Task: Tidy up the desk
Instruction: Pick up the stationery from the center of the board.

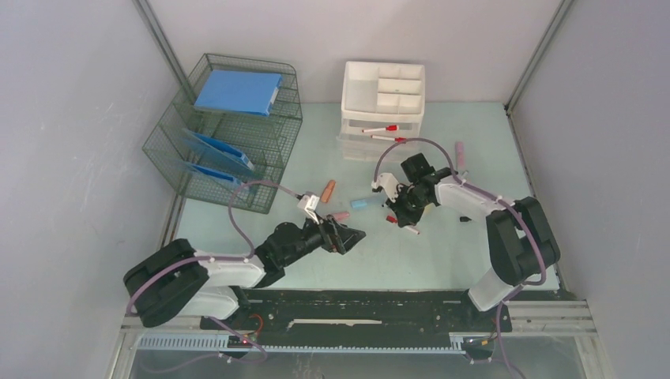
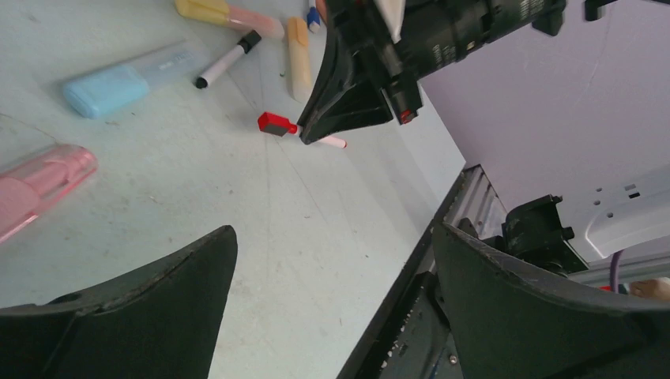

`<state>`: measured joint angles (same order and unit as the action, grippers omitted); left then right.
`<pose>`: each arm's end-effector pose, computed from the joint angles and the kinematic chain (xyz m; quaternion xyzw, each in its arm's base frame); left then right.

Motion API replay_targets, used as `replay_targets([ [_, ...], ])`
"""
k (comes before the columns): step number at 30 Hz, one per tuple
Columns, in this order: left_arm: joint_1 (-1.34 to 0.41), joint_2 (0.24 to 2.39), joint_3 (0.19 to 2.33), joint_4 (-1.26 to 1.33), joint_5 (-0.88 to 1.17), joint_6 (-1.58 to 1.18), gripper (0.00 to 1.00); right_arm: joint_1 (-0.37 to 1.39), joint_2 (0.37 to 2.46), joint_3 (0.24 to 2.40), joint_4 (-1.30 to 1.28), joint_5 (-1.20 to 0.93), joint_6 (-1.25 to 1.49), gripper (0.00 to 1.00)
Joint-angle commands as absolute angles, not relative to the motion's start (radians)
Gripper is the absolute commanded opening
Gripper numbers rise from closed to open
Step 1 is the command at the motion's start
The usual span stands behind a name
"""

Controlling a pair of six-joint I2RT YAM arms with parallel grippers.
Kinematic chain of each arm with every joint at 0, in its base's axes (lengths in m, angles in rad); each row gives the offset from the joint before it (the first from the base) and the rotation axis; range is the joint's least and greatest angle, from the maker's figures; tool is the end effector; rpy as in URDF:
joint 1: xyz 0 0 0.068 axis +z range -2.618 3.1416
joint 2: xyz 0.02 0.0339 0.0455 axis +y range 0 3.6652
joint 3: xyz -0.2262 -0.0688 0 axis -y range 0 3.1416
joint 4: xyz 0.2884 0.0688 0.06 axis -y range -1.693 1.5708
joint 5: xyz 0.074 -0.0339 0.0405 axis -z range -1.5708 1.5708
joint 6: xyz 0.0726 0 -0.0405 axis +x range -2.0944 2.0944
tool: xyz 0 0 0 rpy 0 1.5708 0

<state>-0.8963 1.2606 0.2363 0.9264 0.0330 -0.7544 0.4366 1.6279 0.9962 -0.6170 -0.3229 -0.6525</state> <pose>0.1842 -0.2342 0.0994 0.0636 0.7381 -0.5018 0.4465 0.3041 0.1673 0.0819 -0.5267 0.8200 0.1407 0.1744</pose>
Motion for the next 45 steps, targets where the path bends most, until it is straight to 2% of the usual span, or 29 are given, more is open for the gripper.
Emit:
replay_targets([
  [1, -0.892, 1.342, 0.292, 1.063, 0.097, -0.849, 1.00, 0.415, 1.535, 1.060, -0.704, -0.519, -0.638, 0.00],
  [11, -0.894, 1.572, 0.346, 1.411, 0.103, -1.073, 0.93, 0.301, 1.397, 1.079, -0.761, -1.004, -0.593, 0.00],
  [17, -0.920, 1.617, 0.416, 1.427, 0.071, -1.088, 0.93, 0.280, 1.388, 1.079, -0.771, -1.097, -0.583, 0.00],
  [19, -0.922, 1.619, 0.425, 1.427, 0.051, -1.086, 0.89, 0.277, 1.391, 1.080, -0.773, -1.110, -0.584, 0.00],
  [23, -0.923, 1.646, 0.443, 1.426, 0.017, -1.112, 0.69, 0.273, 1.380, 1.080, -0.778, -1.140, -0.584, 0.00],
  [27, -0.926, 1.682, 0.475, 1.421, 0.015, -1.145, 0.53, 0.273, 1.371, 1.079, -0.780, -1.154, -0.584, 0.00],
  [31, -0.938, 1.692, 0.503, 1.403, 0.011, -1.145, 0.41, 0.275, 1.371, 1.079, -0.781, -1.155, -0.581, 0.00],
  [35, -0.942, 1.693, 0.511, 1.393, 0.014, -1.138, 0.18, 0.276, 1.369, 1.079, -0.777, -1.143, -0.578, 0.00],
  [38, -0.943, 1.690, 0.505, 1.393, 0.012, -1.137, 0.05, 0.278, 1.363, 1.080, -0.775, -1.130, -0.577, 0.00],
  [39, -0.943, 1.689, 0.503, 1.392, 0.011, -1.134, 0.01, 0.279, 1.360, 1.080, -0.775, -1.127, -0.577, 0.00],
  [42, -0.944, 1.680, 0.494, 1.390, 0.004, -1.126, 0.00, 0.280, 1.355, 1.079, -0.777, -1.117, -0.580, 0.01],
  [45, -0.944, 1.657, 0.486, 1.372, -0.011, -1.101, 0.00, 0.279, 1.349, 1.079, -0.779, -1.102, -0.588, 0.16],
])
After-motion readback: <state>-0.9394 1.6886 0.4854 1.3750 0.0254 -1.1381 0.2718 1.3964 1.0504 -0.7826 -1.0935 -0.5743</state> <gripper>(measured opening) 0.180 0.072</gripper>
